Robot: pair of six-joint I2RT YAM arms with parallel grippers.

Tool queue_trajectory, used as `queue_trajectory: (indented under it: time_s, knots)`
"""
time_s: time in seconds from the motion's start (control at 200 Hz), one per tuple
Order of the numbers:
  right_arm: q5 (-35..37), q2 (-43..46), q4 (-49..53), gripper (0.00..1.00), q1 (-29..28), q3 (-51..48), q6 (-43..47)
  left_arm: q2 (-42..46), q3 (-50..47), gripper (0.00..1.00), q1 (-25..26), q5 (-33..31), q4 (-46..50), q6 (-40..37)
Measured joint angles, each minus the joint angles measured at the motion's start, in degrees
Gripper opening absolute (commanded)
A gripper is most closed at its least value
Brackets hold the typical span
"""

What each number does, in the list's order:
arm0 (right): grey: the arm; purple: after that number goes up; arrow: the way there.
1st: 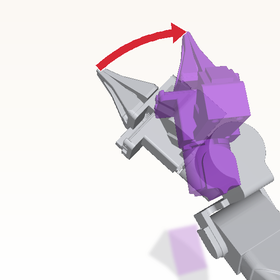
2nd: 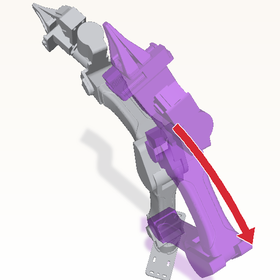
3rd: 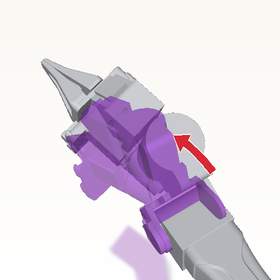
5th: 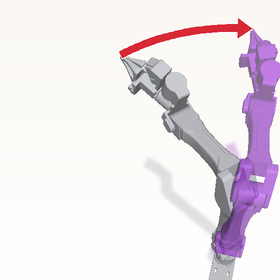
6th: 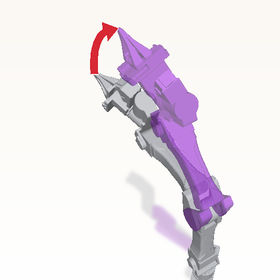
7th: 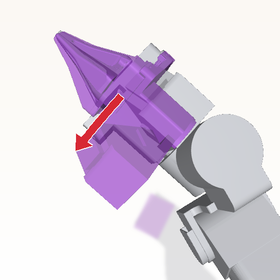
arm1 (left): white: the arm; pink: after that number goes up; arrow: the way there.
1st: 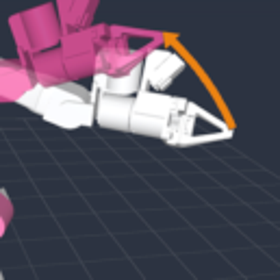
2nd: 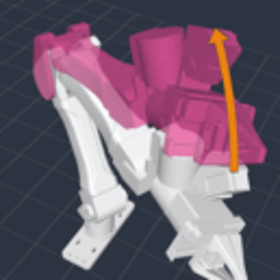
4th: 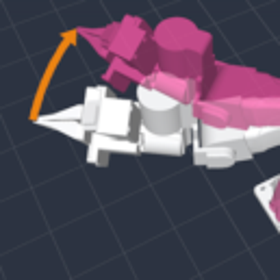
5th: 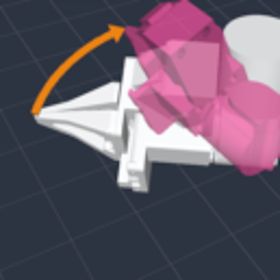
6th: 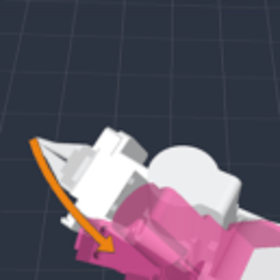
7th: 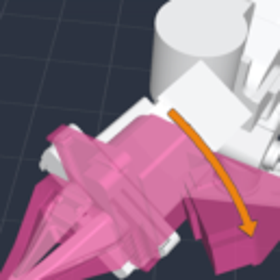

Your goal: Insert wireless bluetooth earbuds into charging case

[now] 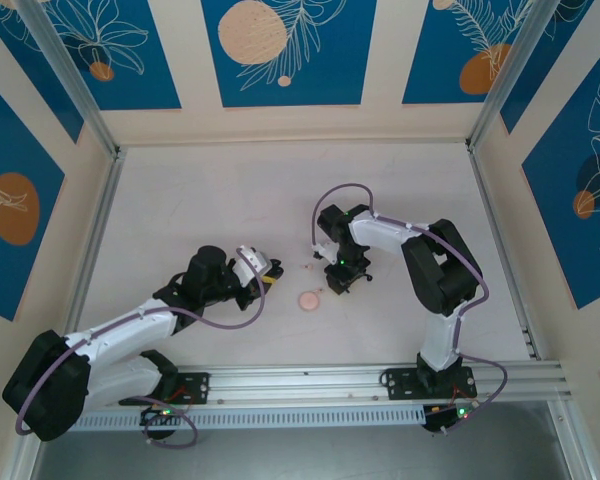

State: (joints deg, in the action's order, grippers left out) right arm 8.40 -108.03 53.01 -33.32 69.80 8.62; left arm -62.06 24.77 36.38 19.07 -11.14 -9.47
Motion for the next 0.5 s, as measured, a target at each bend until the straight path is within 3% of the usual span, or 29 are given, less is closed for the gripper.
queue_trajectory:
  time_s: [0.5]
  knots:
    - [0.5, 3.0, -4.5, 0.22, 0.0, -3.0, -1.9, -0.5, 0.0, 0.14, 0.0, 0.0, -0.4, 0.1]
